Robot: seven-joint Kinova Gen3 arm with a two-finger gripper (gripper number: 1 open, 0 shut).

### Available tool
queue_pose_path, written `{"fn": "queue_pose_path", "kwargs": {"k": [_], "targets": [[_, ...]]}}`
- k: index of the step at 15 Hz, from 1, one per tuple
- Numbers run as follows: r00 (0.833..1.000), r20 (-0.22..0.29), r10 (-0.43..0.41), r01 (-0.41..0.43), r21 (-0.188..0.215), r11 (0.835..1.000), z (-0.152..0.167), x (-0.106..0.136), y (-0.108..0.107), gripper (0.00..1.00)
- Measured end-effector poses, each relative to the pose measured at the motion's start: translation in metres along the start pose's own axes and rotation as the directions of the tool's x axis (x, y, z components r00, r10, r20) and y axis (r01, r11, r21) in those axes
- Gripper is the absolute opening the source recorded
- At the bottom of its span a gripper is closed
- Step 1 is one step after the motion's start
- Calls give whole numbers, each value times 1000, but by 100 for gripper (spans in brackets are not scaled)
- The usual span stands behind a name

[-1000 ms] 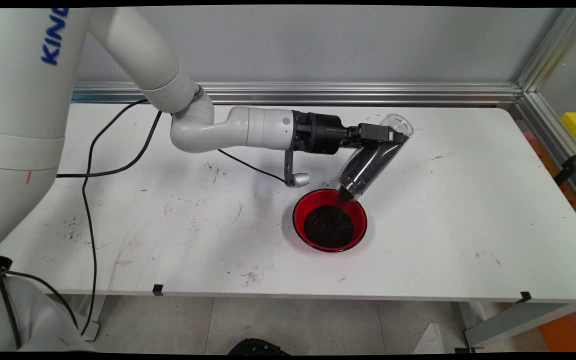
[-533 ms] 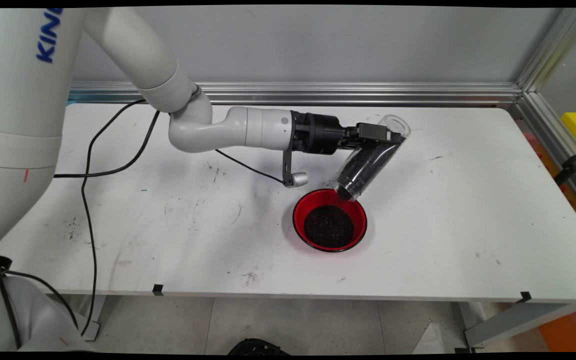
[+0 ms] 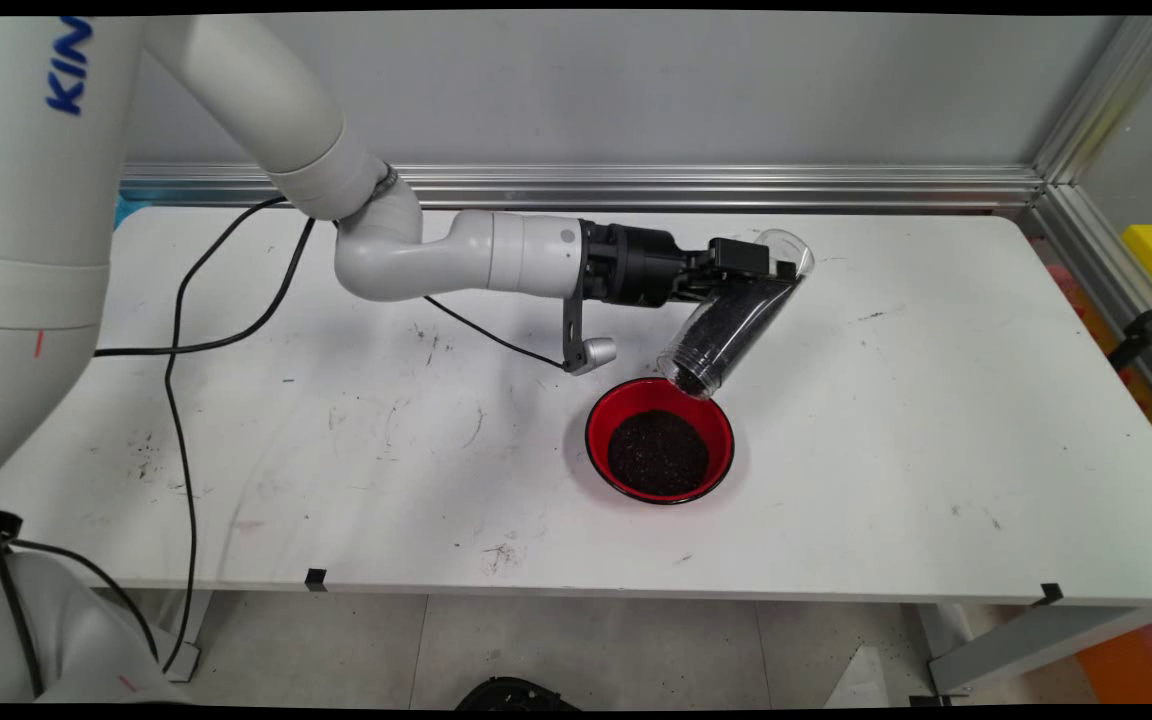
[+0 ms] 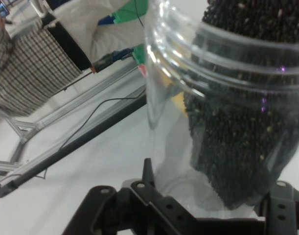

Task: Pour the black seasoning powder in the red bowl

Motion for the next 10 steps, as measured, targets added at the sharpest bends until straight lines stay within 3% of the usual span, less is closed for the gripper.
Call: {"fn": "queue_pose_path", "kwargs": {"k": [10], "targets": [[989, -6, -147, 147, -38, 988, -7, -12, -7, 0]]}}
